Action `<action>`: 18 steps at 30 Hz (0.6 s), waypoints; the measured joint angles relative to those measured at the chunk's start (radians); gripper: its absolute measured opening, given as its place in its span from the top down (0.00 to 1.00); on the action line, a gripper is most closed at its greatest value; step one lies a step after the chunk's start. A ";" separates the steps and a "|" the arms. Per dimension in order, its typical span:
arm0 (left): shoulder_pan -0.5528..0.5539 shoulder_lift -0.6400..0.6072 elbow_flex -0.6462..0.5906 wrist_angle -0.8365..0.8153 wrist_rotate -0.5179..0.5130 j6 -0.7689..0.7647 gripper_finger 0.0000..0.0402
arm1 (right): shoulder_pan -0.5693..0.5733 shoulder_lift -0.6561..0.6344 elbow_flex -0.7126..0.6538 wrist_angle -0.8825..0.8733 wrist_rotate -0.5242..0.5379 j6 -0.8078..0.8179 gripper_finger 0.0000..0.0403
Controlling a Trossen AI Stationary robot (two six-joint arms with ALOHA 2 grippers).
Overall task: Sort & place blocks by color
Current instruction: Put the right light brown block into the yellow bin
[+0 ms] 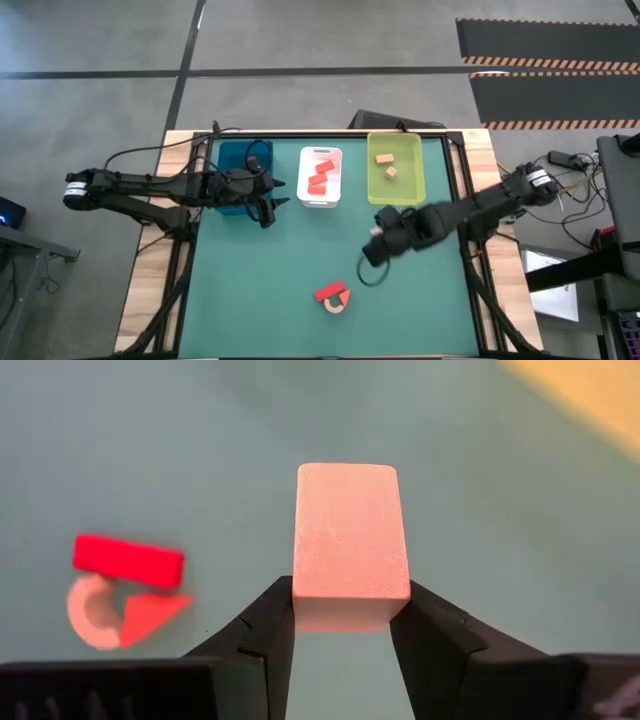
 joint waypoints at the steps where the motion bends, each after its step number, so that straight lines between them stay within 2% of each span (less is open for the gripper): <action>1: 0.000 0.000 0.000 0.000 0.000 0.000 0.49 | -0.035 0.000 0.019 -0.007 -0.003 -0.054 0.69; 6: 0.000 0.000 0.000 0.000 0.000 -0.006 0.49 | -0.230 0.000 0.082 -0.054 -0.033 -0.306 0.69; 10: 0.000 0.000 0.000 -0.004 0.000 -0.006 0.49 | -0.424 0.000 0.085 -0.056 -0.096 -0.488 0.68; 18: 0.000 0.000 0.000 -0.009 0.000 -0.006 0.49 | -0.818 0.018 0.074 -0.053 -0.130 -0.740 0.68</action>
